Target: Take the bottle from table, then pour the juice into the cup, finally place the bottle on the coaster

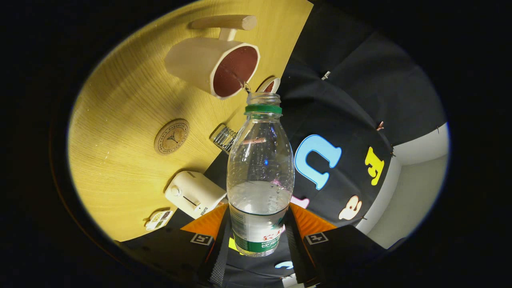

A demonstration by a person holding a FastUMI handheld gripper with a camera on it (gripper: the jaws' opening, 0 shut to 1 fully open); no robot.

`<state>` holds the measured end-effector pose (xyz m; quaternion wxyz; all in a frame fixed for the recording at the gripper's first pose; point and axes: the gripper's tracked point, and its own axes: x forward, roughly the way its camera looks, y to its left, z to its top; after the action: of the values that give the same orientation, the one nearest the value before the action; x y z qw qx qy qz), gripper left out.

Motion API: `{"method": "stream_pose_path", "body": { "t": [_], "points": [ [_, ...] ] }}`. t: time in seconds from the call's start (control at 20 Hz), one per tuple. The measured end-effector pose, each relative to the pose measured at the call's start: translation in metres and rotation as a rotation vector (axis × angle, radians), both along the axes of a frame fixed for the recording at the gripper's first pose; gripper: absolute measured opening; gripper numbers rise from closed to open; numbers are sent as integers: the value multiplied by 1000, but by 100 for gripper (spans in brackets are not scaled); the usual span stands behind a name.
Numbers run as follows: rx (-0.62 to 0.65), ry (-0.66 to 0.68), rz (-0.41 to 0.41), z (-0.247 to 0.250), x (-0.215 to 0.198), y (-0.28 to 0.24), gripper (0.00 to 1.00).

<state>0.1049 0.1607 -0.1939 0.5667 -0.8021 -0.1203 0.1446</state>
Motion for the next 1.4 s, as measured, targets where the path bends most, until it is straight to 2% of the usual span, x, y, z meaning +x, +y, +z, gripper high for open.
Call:
{"method": "stream_pose_path", "body": {
  "t": [0.4, 0.9, 1.15, 1.4],
  "points": [
    [-32, -100, 25, 17, 8, 4, 68],
    [-22, -59, 36, 3, 16, 10, 68],
    [79, -1, 27, -8, 15, 12, 68],
    [322, 184, -54, -40, 6, 3, 69]
  ]
}}
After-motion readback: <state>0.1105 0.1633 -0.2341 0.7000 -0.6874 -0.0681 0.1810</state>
